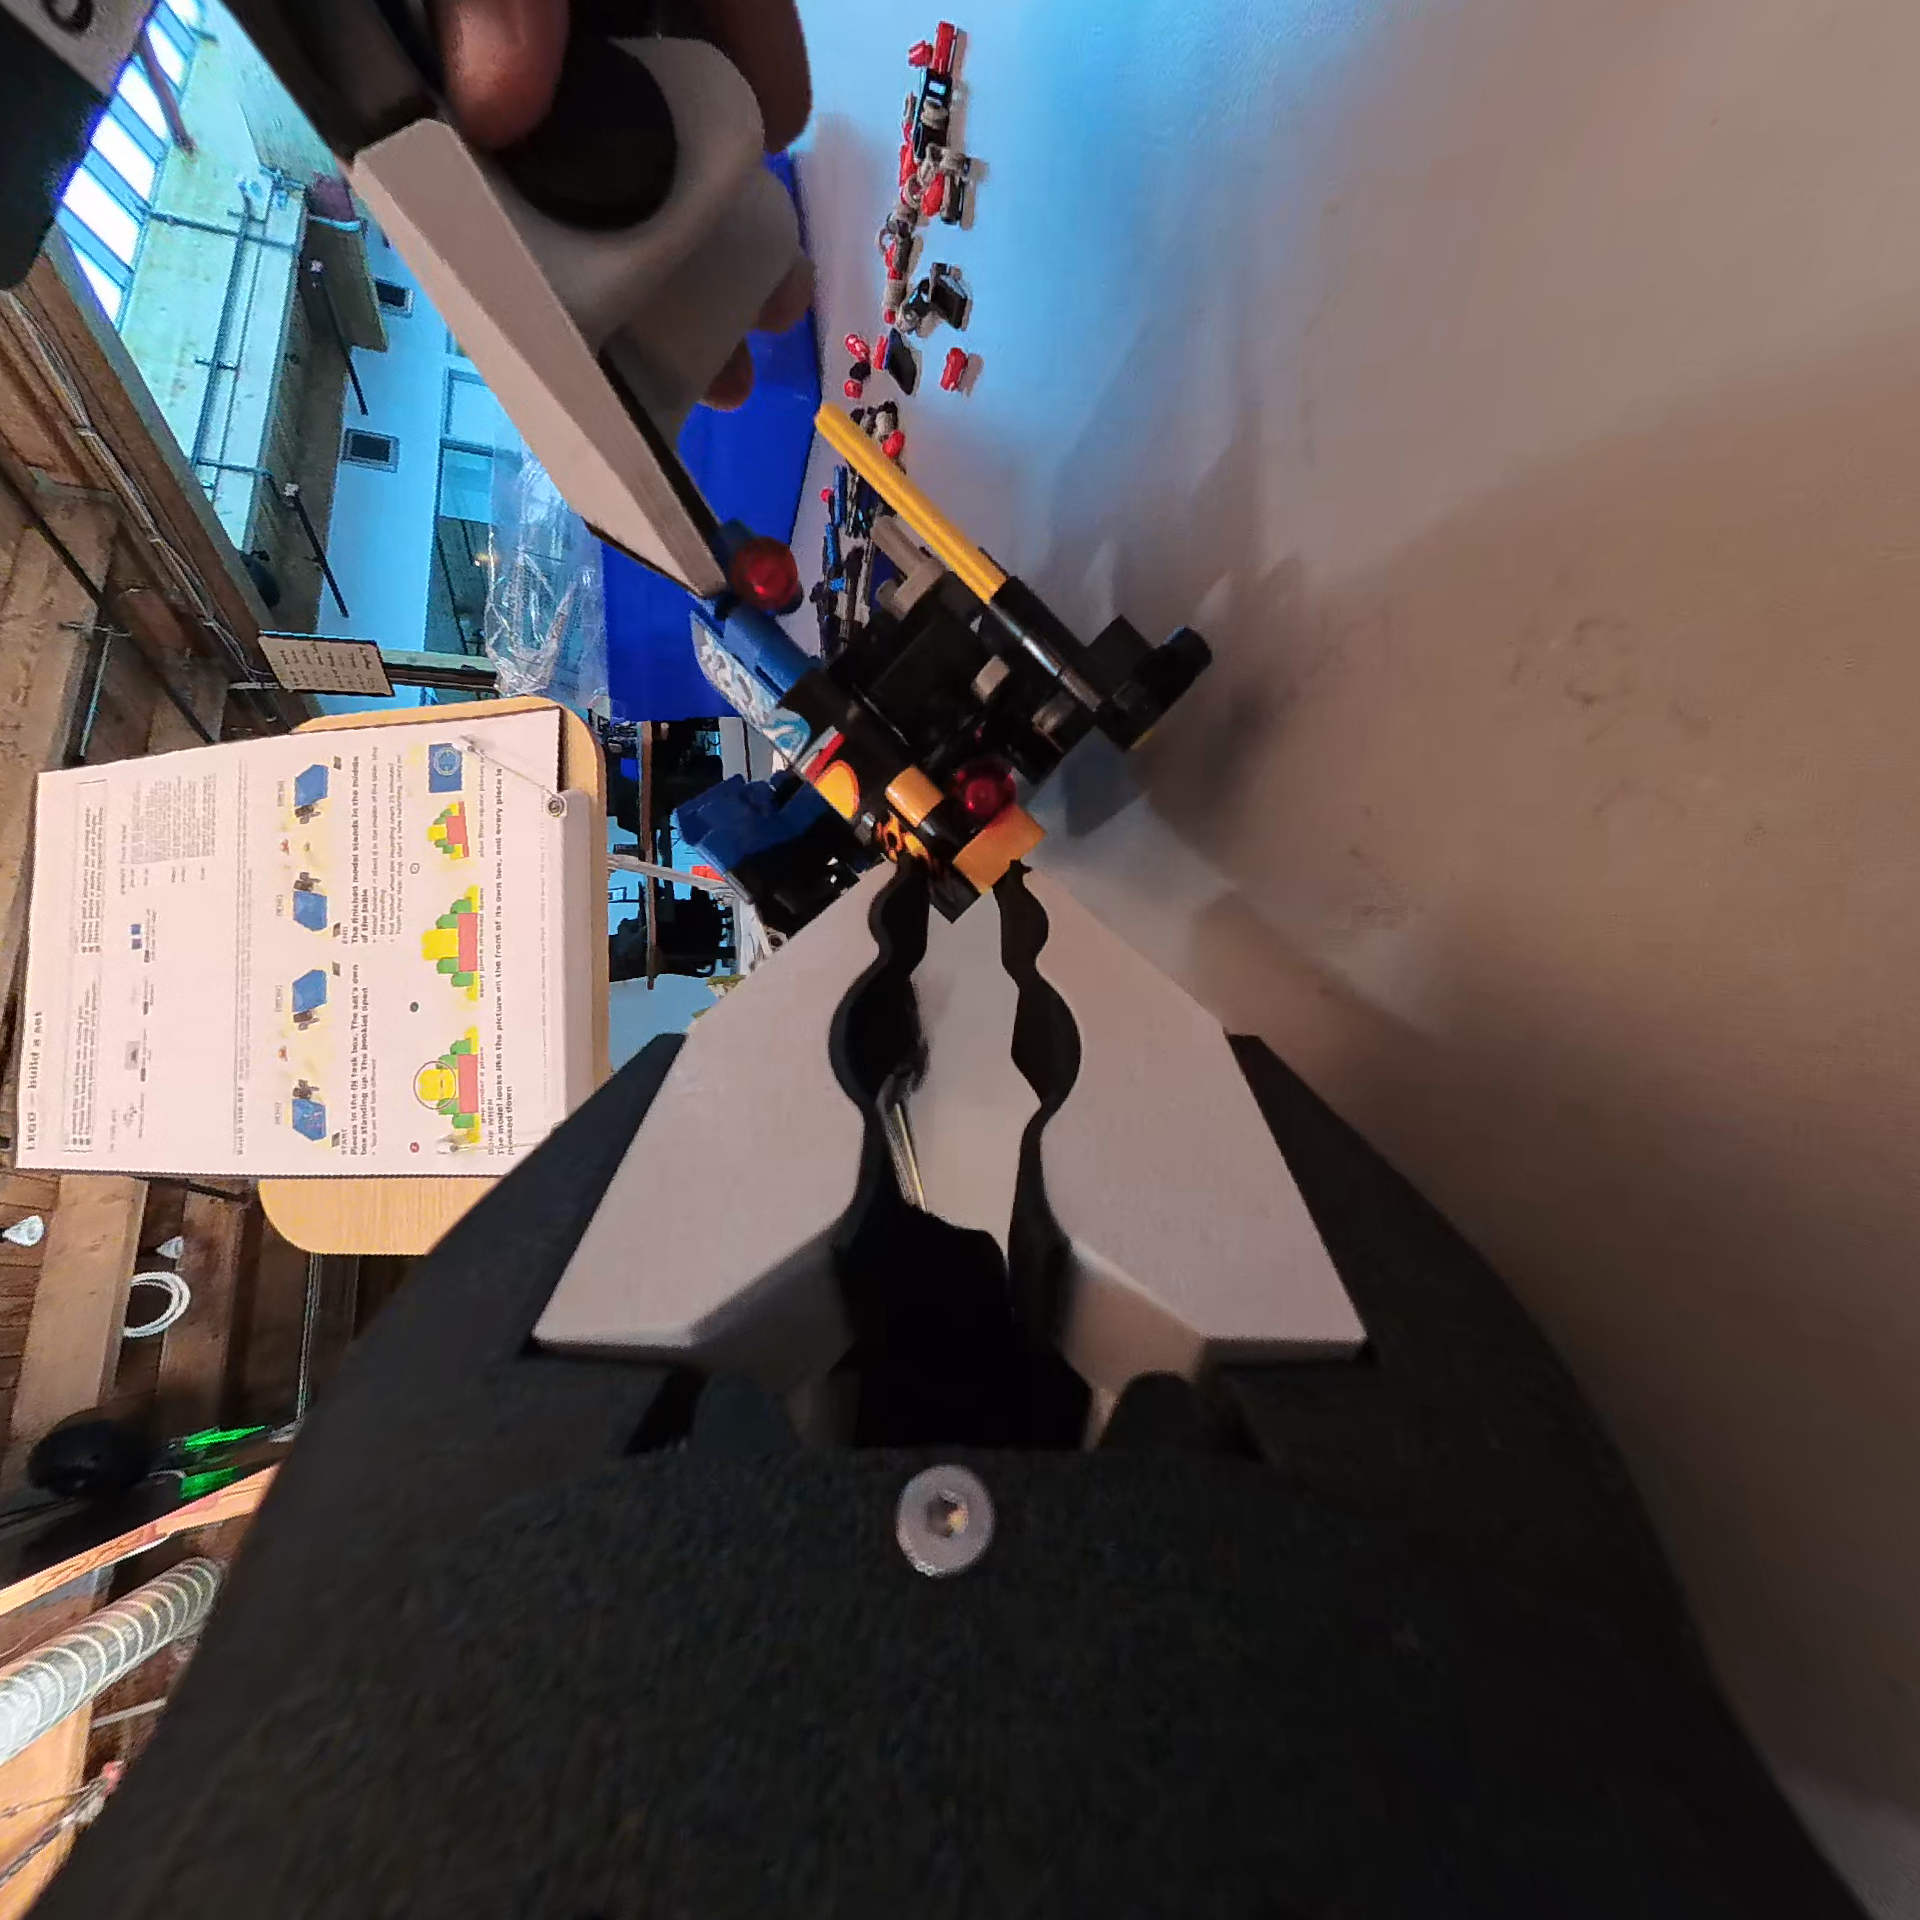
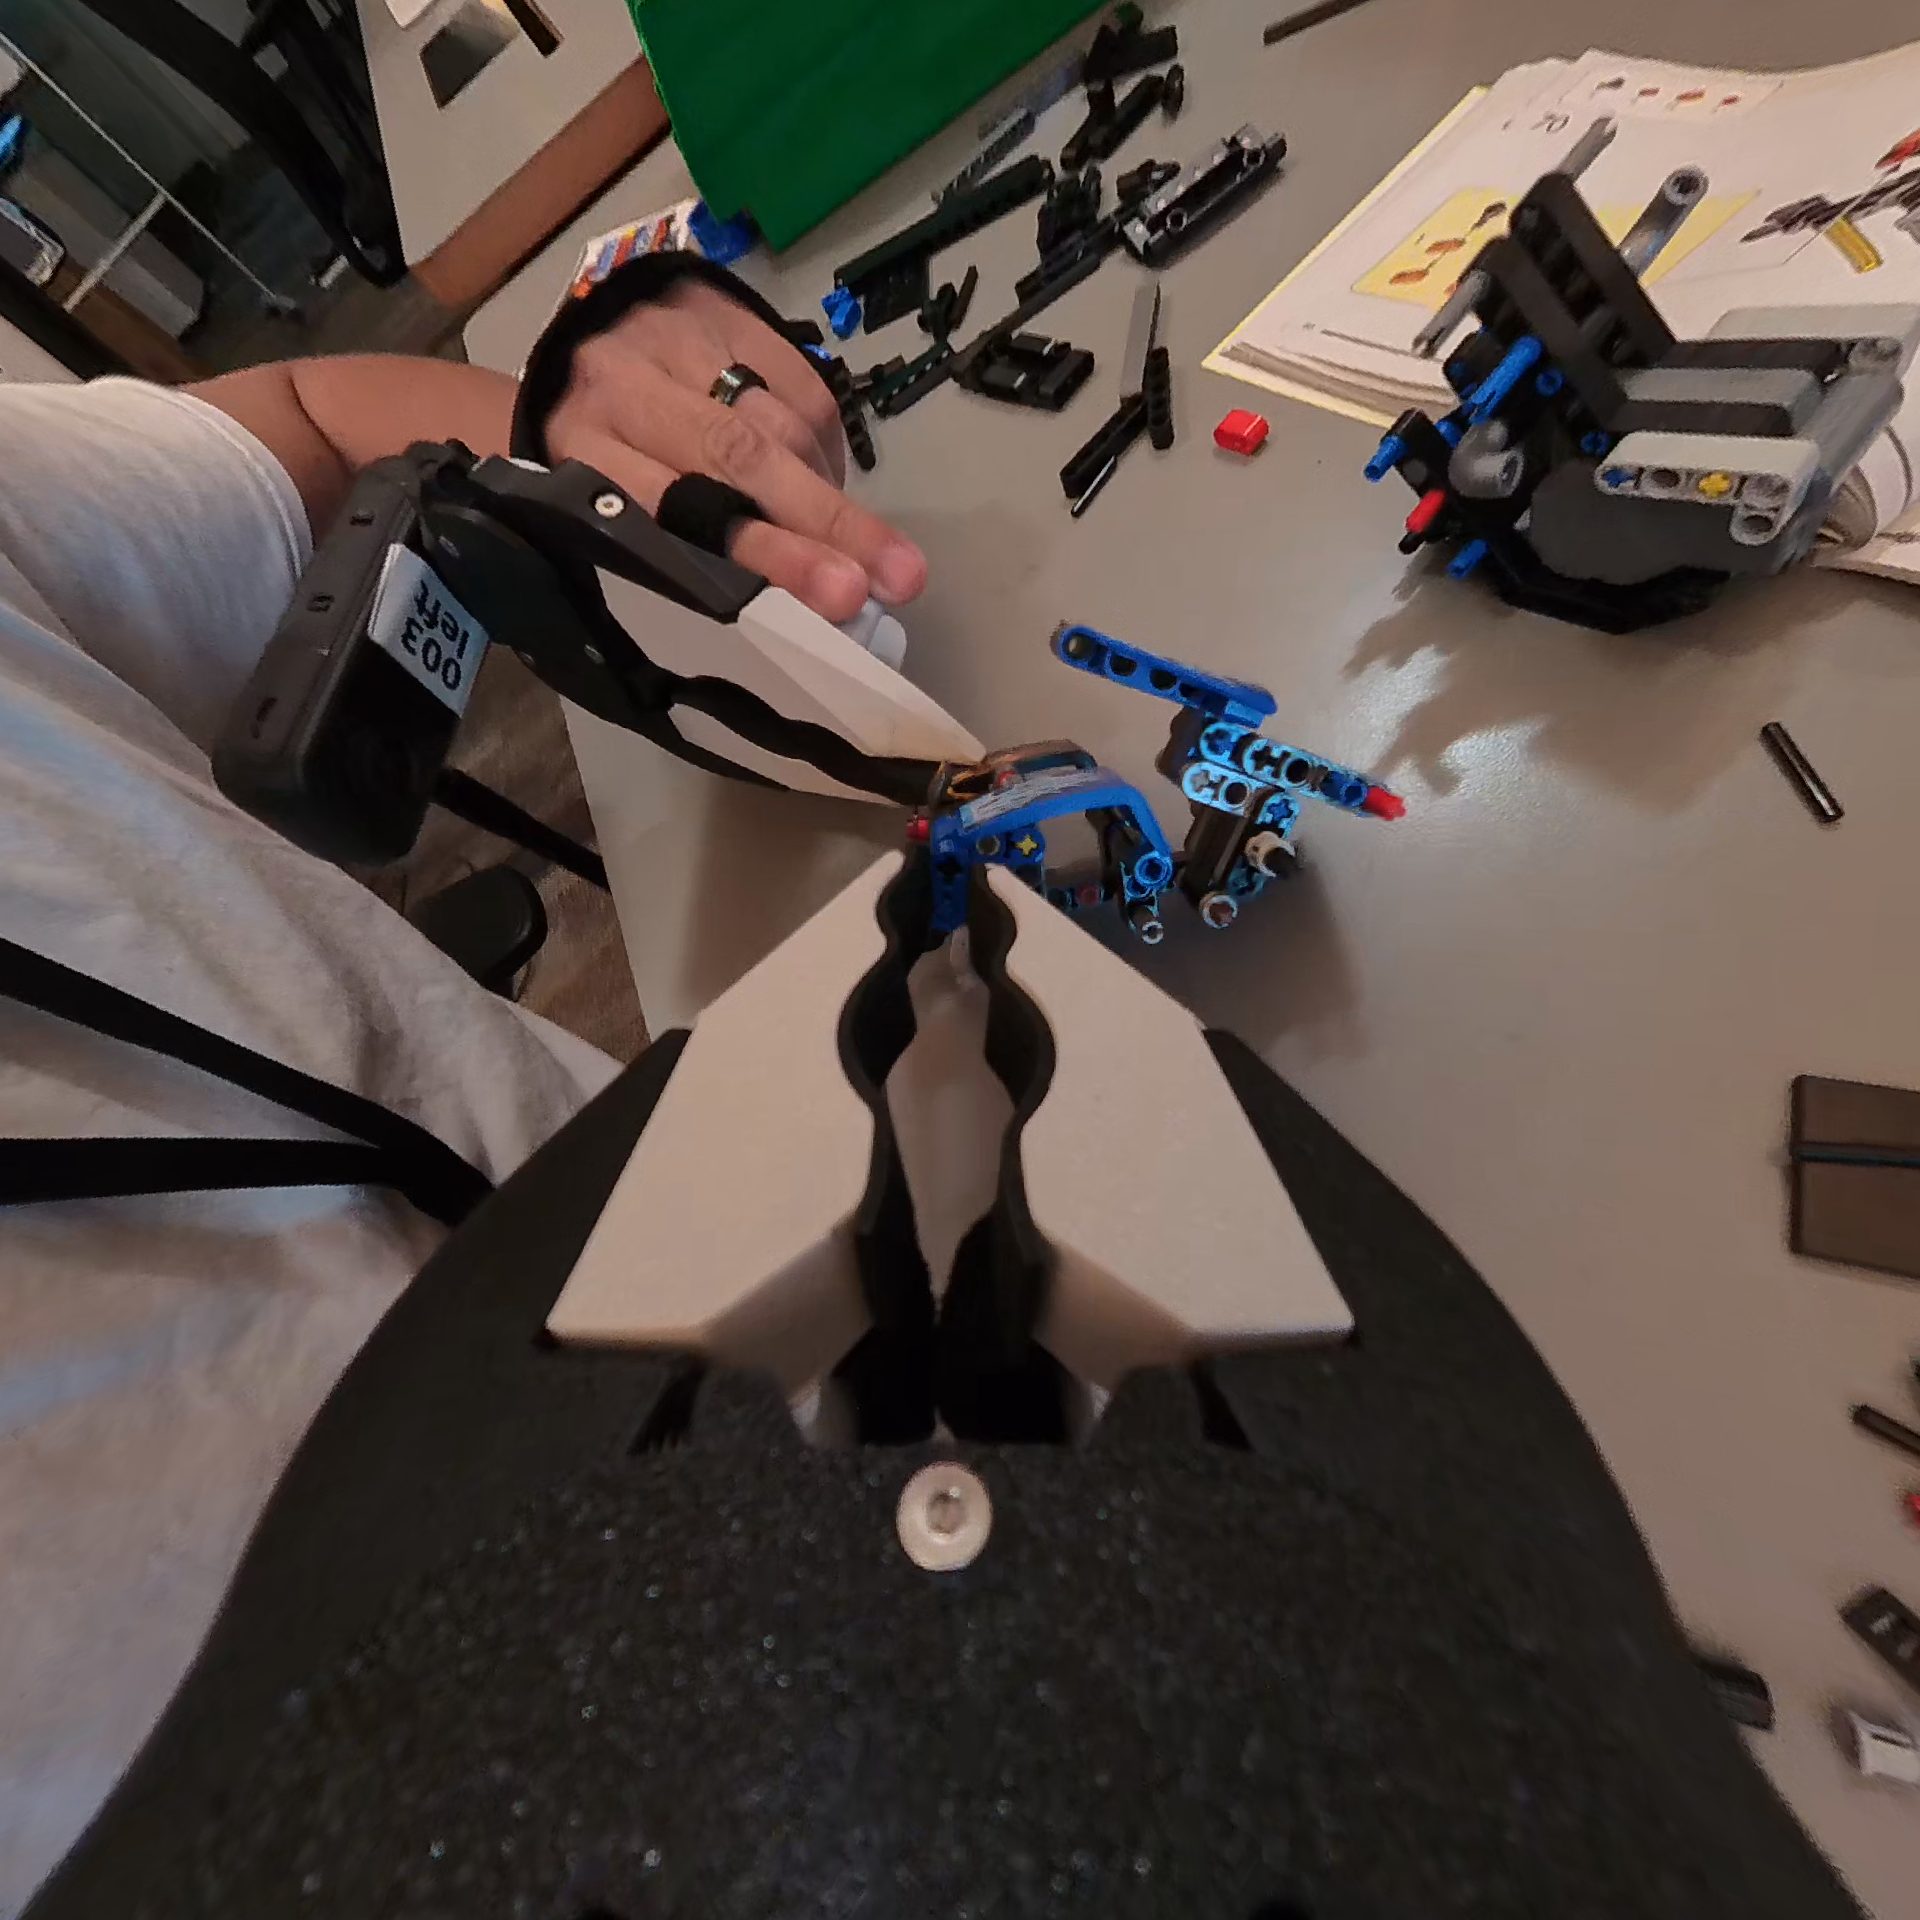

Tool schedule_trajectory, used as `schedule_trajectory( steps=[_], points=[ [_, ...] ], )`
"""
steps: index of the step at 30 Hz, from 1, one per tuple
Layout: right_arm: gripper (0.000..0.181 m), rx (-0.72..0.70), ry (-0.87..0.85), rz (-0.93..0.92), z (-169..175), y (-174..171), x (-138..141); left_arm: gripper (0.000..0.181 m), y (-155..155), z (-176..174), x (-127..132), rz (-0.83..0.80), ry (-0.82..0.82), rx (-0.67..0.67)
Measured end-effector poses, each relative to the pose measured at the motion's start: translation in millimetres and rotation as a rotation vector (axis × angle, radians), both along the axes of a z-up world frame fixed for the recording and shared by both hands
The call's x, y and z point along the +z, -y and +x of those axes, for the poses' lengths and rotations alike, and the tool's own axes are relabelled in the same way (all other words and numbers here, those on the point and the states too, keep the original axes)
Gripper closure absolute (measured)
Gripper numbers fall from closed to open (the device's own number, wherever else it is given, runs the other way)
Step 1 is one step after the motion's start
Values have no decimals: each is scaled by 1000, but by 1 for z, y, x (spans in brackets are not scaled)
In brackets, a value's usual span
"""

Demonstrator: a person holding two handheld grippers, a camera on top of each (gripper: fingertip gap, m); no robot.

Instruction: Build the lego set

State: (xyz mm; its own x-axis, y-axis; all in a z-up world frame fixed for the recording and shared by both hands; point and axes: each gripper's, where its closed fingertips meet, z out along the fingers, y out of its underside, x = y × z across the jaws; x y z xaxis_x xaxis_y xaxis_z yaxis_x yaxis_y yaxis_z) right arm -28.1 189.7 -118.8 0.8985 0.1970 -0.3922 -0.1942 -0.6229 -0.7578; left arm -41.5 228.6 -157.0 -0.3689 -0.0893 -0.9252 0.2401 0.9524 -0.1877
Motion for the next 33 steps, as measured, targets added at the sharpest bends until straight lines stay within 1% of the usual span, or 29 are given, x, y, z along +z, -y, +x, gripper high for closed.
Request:
schedule_trajectory(
  steps=[4, 15, 17, 19, 22, 23, 25, 27, 28, 30, 31, 33],
  points=[
    [175, 12, 14, -47, 2, 2, -1, 170, 0, 0, 2, 8, 5, 4],
    [175, 17, 16, -40, 2, -1, 0, 170, 0, 1, 0, 34, 4, 14],
    [175, 24, 11, -27, 2, -1, 1, 169, 1, 1, -1, 19, 3, 6],
    [175, 20, 1, 24, 7, -2, 6, 169, 0, 3, 4, -62, -23, 12],
    [175, -21, -162, 123, 20, -3, 19, 174, -2, 2, 21, -230, -65, 14],
    [175, -38, -174, 141, 25, -3, 18, 171, -5, 4, 25, -300, -97, 25],
    [175, -59, -210, 147, 30, -3, 11, 167, -10, 6, 31, -485, -220, 38],
    [175, -69, -285, 179, 29, -4, 14, 163, -11, 8, 39, -698, -359, 36],
    [175, -77, -290, 185, 28, -5, 14, 159, -9, 8, 41, -779, -420, 32],
    [175, -103, -233, 180, 25, -10, 9, 153, -1, 7, 43, -847, -480, 26],
    [175, -112, -200, 175, 23, -13, 8, 154, 3, 7, 43, -847, -478, 28],
    [175, -121, -166, 172, 17, -18, 8, 159, 3, 13, 40, -815, -418, 84]
  ],
)
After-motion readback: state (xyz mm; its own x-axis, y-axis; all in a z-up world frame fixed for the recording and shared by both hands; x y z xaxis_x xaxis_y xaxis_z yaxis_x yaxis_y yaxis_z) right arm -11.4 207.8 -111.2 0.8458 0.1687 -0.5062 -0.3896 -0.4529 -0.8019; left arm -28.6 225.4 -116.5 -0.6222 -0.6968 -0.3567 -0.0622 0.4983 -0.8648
